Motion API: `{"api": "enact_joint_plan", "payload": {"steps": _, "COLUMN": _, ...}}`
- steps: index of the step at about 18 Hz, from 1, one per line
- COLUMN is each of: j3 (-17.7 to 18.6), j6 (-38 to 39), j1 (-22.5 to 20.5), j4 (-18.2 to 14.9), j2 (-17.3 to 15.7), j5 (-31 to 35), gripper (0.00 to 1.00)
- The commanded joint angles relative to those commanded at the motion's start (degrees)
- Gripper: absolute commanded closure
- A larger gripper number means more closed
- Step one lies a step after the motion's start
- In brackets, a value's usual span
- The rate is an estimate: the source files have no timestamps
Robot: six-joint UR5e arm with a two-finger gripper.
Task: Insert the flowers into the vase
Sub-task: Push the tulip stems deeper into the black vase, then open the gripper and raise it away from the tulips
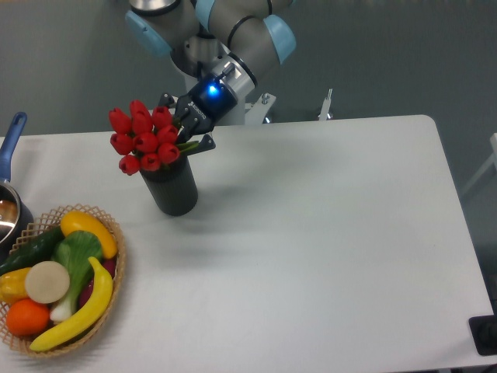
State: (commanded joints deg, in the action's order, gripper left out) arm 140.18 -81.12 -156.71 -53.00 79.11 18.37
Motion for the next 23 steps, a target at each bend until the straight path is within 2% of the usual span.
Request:
{"api": "enact_joint_plan", "payload": {"steps": 3, "j3": 2.11, "j6": -0.62, "j1": -1.58, "j4": 0.00, "j2": -2.20, "j5": 0.00, "gripper": 0.32}}
{"api": "enact_joint_plan", "payload": {"steps": 6, "j3": 3.52, "j6": -0.62, "j1": -3.43, "j4": -0.09, "j2": -5.10, "j5": 0.61, "gripper": 0.27}}
{"api": "enact_joint_plan", "payload": {"steps": 9, "j3": 3.96, "j6": -0.54, "j1": -4.31, "j4": -0.17, "j2": -7.04, "j5": 2.54, "gripper": 0.17}}
{"api": "enact_joint_plan", "payload": {"steps": 14, "j3": 4.14, "j6": -0.18, "j1": -5.63, "j4": -0.09, "j2": -8.18, "j5": 2.99, "gripper": 0.16}}
{"api": "enact_joint_plan", "payload": {"steps": 18, "j3": 3.96, "j6": 0.08, "j1": -5.89, "j4": -0.09, "j2": -10.46, "j5": 5.36, "gripper": 0.09}}
{"api": "enact_joint_plan", "payload": {"steps": 21, "j3": 2.92, "j6": 0.25, "j1": -6.07, "j4": -0.35, "j2": -11.96, "j5": 10.00, "gripper": 0.07}}
{"api": "enact_joint_plan", "payload": {"steps": 23, "j3": 0.29, "j6": 0.78, "j1": -7.20, "j4": -0.61, "j2": -11.26, "j5": 14.74, "gripper": 0.00}}
